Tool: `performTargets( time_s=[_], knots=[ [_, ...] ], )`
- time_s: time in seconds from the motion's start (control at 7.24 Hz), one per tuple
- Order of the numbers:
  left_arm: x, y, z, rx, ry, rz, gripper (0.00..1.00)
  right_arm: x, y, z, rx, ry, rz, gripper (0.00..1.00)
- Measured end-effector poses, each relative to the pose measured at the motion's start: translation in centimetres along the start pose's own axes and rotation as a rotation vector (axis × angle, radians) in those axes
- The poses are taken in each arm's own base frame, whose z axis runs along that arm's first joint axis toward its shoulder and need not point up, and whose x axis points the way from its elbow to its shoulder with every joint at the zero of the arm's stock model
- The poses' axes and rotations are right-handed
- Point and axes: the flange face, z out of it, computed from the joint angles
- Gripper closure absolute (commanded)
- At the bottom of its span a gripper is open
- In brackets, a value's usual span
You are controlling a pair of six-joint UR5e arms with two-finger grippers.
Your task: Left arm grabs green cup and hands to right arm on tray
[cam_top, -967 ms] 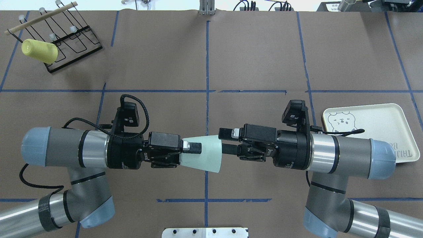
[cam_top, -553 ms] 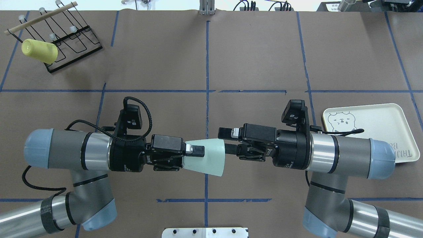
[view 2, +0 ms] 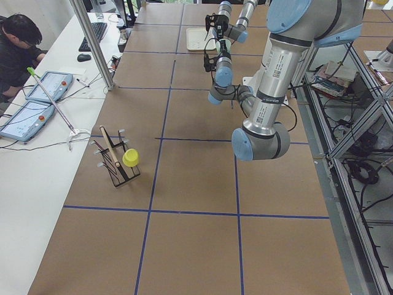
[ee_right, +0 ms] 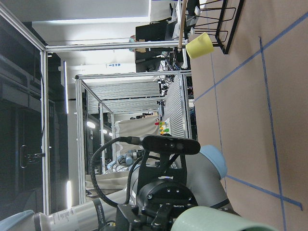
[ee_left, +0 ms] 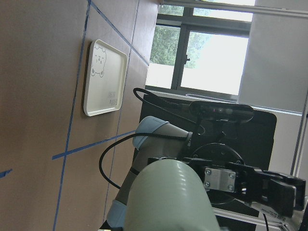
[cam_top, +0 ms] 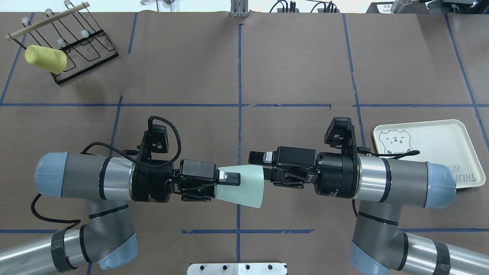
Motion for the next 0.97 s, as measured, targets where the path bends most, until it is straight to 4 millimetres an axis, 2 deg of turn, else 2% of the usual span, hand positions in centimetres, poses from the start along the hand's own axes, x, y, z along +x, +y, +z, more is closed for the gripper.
performTargets(
  time_s=[0.28,0.55,0.69,0.83,0.97],
  knots=[
    [-0.03,0.03,0.00,-0.001,0.001,-0.001,0.64,0.36,0.47,0.11,-0.009,0.005,0.006,0.65],
    [-0.04,0.03,-0.02,0.000,0.000,-0.001,0.64,0.61,0.85,0.24,-0.016,0.008,0.011,0.65],
    [-0.05,0.04,-0.05,0.000,0.000,-0.001,0.64,0.66,0.94,0.26,-0.018,0.008,0.012,0.74],
    [-0.04,0.05,-0.06,-0.001,0.001,-0.003,0.15,0.65,0.98,0.27,-0.019,0.008,0.012,0.86],
    [-0.08,0.05,-0.11,0.000,0.000,-0.007,0.00,0.64,1.03,0.29,-0.020,0.007,0.013,0.97]
  ],
)
